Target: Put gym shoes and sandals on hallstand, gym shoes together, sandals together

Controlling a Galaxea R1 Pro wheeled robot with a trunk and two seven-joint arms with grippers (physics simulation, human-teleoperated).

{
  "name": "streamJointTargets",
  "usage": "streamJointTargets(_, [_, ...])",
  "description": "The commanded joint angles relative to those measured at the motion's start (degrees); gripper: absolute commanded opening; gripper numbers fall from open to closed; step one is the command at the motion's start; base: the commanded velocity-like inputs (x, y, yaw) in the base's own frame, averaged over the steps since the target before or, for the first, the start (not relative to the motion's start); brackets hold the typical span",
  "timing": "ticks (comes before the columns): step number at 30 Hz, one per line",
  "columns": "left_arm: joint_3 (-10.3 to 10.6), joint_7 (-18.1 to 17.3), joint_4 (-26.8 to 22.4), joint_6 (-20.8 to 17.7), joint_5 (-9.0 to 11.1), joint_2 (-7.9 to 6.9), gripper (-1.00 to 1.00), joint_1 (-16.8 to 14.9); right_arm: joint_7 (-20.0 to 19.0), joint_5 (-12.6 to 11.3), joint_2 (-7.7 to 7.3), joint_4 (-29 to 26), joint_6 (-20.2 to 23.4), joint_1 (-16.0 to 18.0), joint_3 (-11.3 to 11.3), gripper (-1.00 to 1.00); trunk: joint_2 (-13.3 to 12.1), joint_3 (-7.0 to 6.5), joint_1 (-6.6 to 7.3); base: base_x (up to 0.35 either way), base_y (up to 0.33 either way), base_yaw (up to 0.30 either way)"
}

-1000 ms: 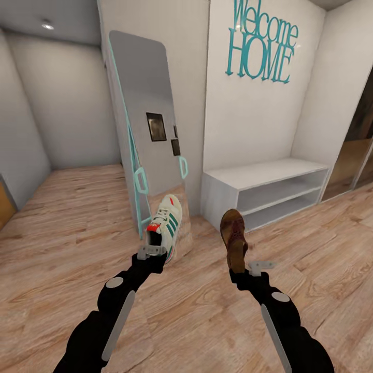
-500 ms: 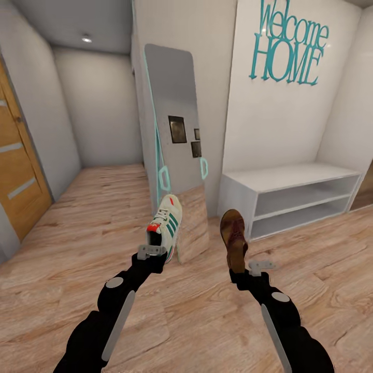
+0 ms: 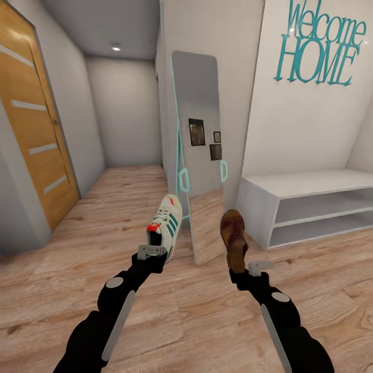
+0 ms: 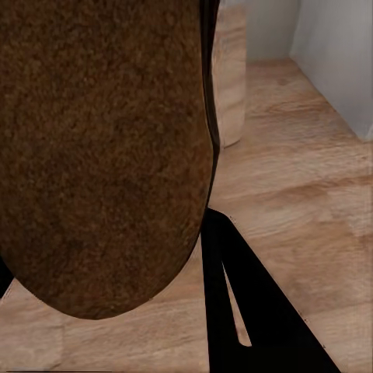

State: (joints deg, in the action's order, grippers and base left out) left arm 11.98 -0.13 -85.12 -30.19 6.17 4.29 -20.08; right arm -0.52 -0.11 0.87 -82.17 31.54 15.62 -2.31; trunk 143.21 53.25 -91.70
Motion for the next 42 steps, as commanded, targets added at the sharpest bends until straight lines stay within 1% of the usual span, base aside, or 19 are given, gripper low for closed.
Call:
streamJointTargets(1, [-0.03,0.04,-0.05,-0.31,0.51,0.02,-1.00,-0.04,0.00,-0.23,0.01,-0.10,0.36,0.02,0.03,-1.00,0.03,0.00,0.03,-0.164,0.000,0.246])
streamJointTargets(5, [-0.03,0.04,-0.05,-0.31,0.51,0.02,-1.00,-0.04,0.00,-0.20,-0.01,-0.09,0.36,0.01,0.03,-1.00,0.03,-0.22,0.03,-0.115,0.000,0.246])
streamJointTargets(15, [-0.03,0.04,-0.05,-0.31,0.51,0.02,-1.00,-0.04,0.03,-0.15,0.01,-0.11,0.36,0.02,0.01,-1.00,0.03,-0.66,0.03,-0.012,0.000,0.262])
streamJointTargets(42, [-0.09,0.04,0.03,-0.31,0.51,0.02,-1.00,-0.04,0.09,-0.15,0.01,-0.17,0.36,0.01,-0.06,-1.00,0.03,-0.70,0.03,0.000,0.000,0.294])
